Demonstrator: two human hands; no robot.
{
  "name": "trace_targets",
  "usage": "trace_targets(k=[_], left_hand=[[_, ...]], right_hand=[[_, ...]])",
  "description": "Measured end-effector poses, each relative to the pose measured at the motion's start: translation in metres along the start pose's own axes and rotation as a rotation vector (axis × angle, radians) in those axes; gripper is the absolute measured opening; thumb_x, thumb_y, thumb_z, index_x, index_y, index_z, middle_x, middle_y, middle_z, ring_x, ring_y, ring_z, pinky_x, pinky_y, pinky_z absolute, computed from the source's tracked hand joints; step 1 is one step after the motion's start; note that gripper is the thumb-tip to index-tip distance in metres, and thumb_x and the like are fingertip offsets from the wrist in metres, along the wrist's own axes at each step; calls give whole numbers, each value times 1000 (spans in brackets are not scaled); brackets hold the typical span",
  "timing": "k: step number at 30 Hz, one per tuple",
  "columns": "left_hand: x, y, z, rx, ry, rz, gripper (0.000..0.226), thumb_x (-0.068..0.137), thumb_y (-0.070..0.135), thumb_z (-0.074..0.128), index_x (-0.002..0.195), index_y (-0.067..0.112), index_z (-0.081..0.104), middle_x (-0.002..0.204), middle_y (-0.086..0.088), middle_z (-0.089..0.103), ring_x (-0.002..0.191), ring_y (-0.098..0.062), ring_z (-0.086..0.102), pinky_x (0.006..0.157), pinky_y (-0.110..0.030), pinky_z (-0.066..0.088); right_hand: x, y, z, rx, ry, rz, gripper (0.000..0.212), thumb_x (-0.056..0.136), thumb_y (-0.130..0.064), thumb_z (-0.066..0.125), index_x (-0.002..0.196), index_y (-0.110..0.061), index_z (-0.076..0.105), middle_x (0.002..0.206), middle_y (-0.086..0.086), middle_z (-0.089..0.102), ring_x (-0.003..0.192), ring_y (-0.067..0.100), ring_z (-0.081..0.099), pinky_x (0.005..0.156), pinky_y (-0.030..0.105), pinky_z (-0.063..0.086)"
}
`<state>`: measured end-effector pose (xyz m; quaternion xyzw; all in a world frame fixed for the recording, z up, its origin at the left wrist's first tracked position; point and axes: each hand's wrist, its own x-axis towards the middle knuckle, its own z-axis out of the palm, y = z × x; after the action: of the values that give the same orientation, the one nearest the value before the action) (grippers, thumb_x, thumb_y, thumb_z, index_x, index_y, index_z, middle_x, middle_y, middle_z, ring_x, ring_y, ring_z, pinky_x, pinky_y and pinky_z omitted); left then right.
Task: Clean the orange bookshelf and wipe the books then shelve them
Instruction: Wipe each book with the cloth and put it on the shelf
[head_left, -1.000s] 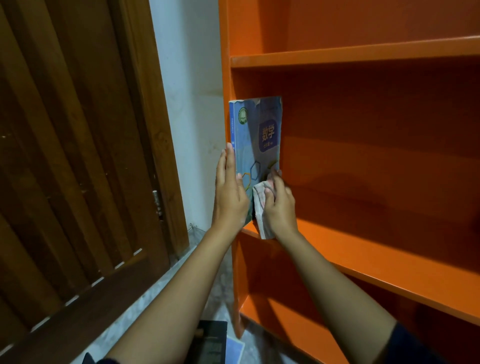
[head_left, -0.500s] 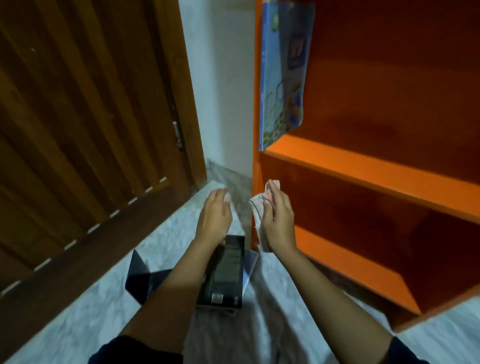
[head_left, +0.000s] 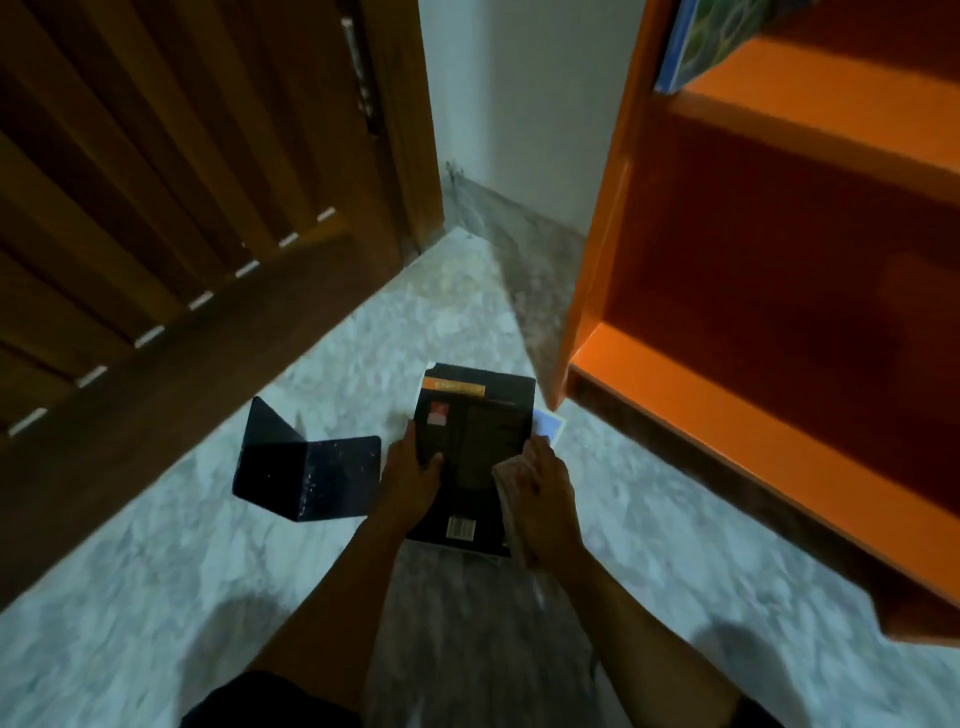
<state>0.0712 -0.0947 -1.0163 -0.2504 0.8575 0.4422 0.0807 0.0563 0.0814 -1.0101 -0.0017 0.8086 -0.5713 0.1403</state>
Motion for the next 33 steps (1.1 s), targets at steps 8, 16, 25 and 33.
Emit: trace_targets(k=[8,16,25,33], left_hand=[[-3,-11,9,-46,55,-39,67,90,7,58,147,9,24,143,-15,35,127,-27,43,92,-22,35],[-26,-20,25,-129,209,10,65,84,-1,61,143,10,36,140,-14,41,121,-27,49,101,-40,44],[-55,16,6,-453,325,56,48,82,-6,58,129,4,49,130,-15,50,120,-28,49,102,-38,43],[-100,146,-73,-870,312,283,18,94,9,52,109,15,44,107,-11,57,95,-20,62,71,-22,52]], right_hand=[[-1,20,16,-60,-4,63,65,86,-46,52,144,-22,36,132,-5,49,118,8,47,95,20,37],[-20,18,14,-20,42,-19,44,84,-2,66,123,-15,51,107,2,59,102,21,60,84,13,45],[-34,-58,-23,56,35,-206,49,83,17,56,125,-8,55,118,14,50,101,-13,54,85,0,38],[-51,-162,-98,160,96,-420,60,85,13,49,131,-26,49,138,-1,44,133,4,31,93,-2,28]])
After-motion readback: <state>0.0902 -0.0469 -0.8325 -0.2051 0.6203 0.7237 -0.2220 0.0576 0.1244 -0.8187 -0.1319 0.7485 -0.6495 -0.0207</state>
